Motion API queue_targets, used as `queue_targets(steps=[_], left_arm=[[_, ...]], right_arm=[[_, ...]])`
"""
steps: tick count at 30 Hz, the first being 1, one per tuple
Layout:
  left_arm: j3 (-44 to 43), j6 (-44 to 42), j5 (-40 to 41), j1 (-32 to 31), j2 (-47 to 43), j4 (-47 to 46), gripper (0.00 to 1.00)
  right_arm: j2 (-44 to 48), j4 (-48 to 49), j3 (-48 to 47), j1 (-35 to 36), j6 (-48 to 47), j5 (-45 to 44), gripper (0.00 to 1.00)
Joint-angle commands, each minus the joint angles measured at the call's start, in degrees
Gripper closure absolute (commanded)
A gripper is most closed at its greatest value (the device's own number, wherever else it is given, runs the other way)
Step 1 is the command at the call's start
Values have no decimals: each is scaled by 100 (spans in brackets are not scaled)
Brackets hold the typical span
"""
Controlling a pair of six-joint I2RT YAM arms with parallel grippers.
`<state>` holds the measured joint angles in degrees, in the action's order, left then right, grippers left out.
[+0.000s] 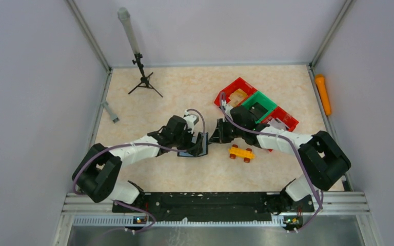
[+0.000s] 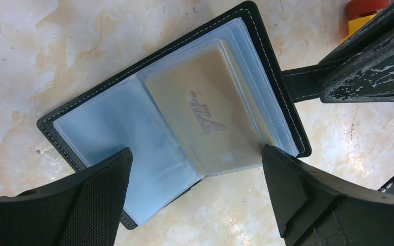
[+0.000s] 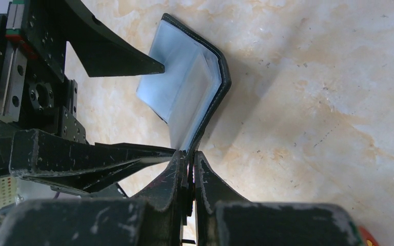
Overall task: Take the credit cards out of the card holder
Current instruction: Remove the credit card from the card holder.
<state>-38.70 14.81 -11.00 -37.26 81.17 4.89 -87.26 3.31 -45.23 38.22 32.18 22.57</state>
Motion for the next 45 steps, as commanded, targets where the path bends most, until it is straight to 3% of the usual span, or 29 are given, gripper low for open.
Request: queue_targets(steps=[1,7,16,19,22,24,27,34,42,45], left_arm=[[-182,-152,177,-108,-37,-62,1],[-267,-195,415,-209,29,62,4],[-407,79,1047,-201,235,324,44],[-422,117,974,-174,315,324,50],[-472,145,907,-139,410,370,54],[-489,150,850,-115,470,392,58],[-562,163,850,-88,608,488,60],[-699,189,985,-82,853,665,61],[-904,203,967,-85,1209,882,61],[-990,237,1037,-83,1338,979,60]], right_arm=[[268,66,-285,81,21,90,100],[350,37,-283,85,60,76,100],[385,-147,-217,78,-37,-236,95],[347,-96,-161,81,-24,-261,93],[322,-45,-129,78,10,-283,84],[312,-6,-99,80,32,-290,73],[342,116,20,81,95,-299,58],[363,265,288,72,196,-428,51],[550,138,635,67,273,-898,26],[564,183,785,69,406,-837,25]])
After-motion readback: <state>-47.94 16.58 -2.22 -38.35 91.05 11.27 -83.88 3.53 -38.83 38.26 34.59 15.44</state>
